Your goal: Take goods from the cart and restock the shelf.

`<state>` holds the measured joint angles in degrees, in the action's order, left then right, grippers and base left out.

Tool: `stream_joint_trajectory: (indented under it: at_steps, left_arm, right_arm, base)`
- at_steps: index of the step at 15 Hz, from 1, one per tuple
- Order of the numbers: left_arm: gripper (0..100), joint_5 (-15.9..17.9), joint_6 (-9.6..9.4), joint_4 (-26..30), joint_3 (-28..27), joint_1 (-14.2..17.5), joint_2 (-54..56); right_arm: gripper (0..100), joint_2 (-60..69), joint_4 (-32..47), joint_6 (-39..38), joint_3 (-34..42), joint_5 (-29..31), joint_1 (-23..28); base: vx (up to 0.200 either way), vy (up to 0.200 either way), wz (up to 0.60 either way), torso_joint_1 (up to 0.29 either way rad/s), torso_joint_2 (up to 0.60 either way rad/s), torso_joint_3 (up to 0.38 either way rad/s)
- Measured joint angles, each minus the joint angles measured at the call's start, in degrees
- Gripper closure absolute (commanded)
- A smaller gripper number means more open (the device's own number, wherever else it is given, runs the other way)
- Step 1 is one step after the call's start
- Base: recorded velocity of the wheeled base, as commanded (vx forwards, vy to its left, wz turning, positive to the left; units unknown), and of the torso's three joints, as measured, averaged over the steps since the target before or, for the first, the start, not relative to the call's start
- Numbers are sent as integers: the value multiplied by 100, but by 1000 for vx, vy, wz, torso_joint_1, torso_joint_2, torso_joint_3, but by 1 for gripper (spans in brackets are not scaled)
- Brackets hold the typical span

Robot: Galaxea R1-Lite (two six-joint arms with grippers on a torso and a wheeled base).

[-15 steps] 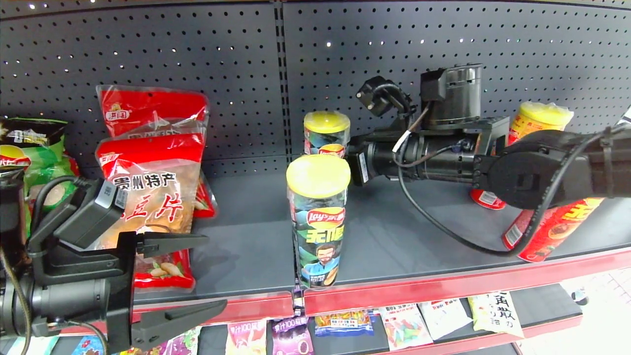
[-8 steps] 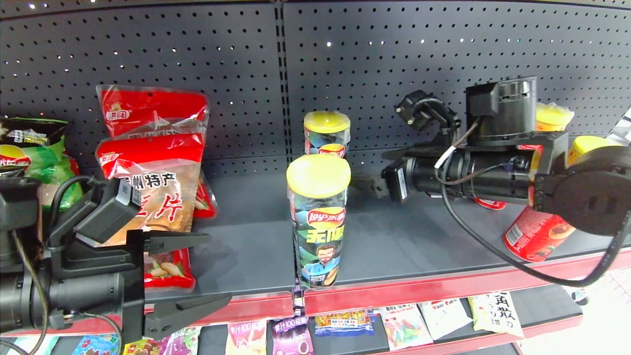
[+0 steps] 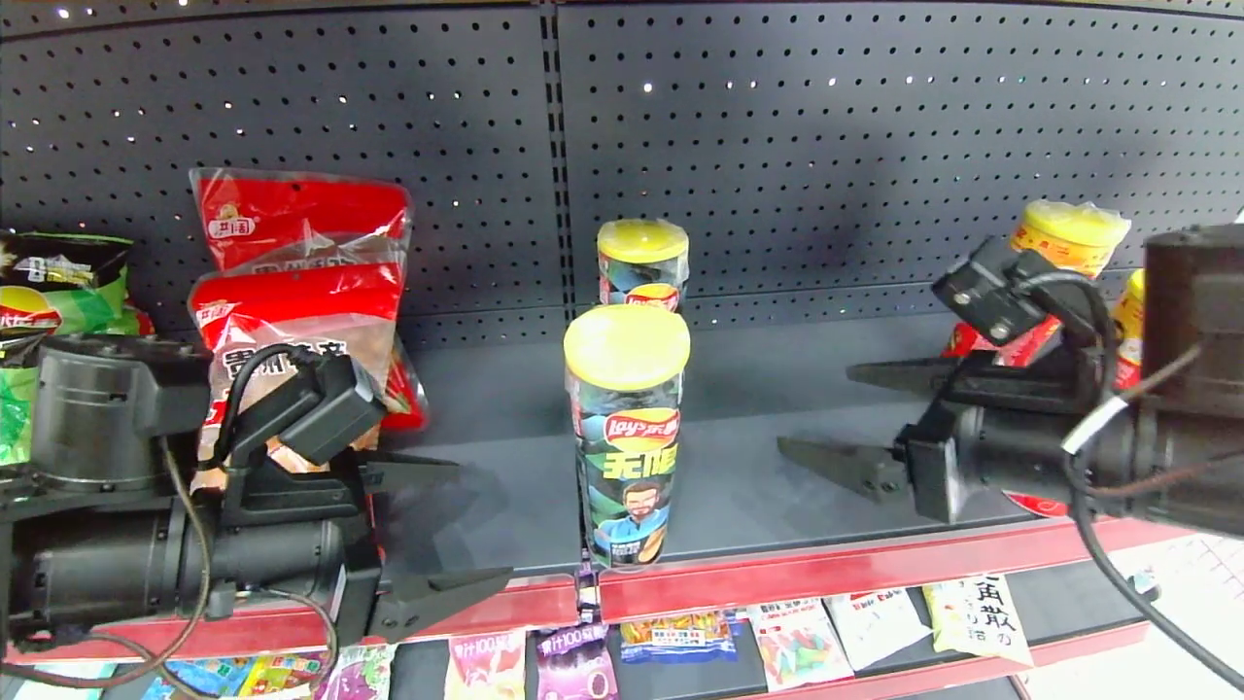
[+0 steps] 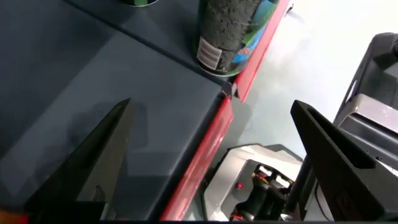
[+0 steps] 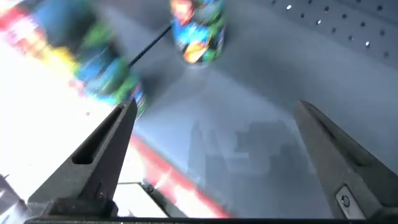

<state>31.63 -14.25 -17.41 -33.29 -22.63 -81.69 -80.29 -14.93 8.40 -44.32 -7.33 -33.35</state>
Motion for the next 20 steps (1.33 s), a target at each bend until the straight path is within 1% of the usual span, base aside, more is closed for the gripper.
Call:
stream_joint_trajectory:
  at_steps: [1,3,4,5,6,8,14,16,20]
  left_arm:
    - [0,-77,0,1,-52,-33,-119]
    - [0,-352,2,0,-173,-129,-358]
    - [0,-558,0,1,-234,-188,-463]
    - [0,-668,2,1,-322,-271,-581]
    - [0,-703,2,4,-397,-358,-677]
    - [0,-777,0,9,-542,-463,-863]
    - [0,-833,2,4,-857,-540,-1291]
    - [0,-833,2,1,-959,-608,-1398]
    - [0,-835,2,1,-1122,-645,-1575]
  right_arm:
    - [0,300,0,11,233,2,-49]
    - [0,984,32,20,736,27,-121]
    - [0,1265,35,20,889,93,-126]
    - [0,1569,54,20,1056,244,-126]
    - [0,1814,57,13,1180,418,-110]
    - [0,2086,65,7,1296,506,-5]
    - [0,2328,54,-4,1332,512,273]
    - [0,2341,54,-6,1332,510,315]
    - [0,2356,49,-13,1332,510,325]
  base:
    - [0,0,0,0,0,0]
    - [0,0,0,0,0,0]
    - [0,0,0,0,0,0]
    - [0,0,0,0,0,0]
    - [0,0,0,0,0,0]
    - [0,0,0,0,0,0]
    - [0,0,0,0,0,0]
    - [0,0,0,0,0,0]
    - [0,0,0,0,0,0]
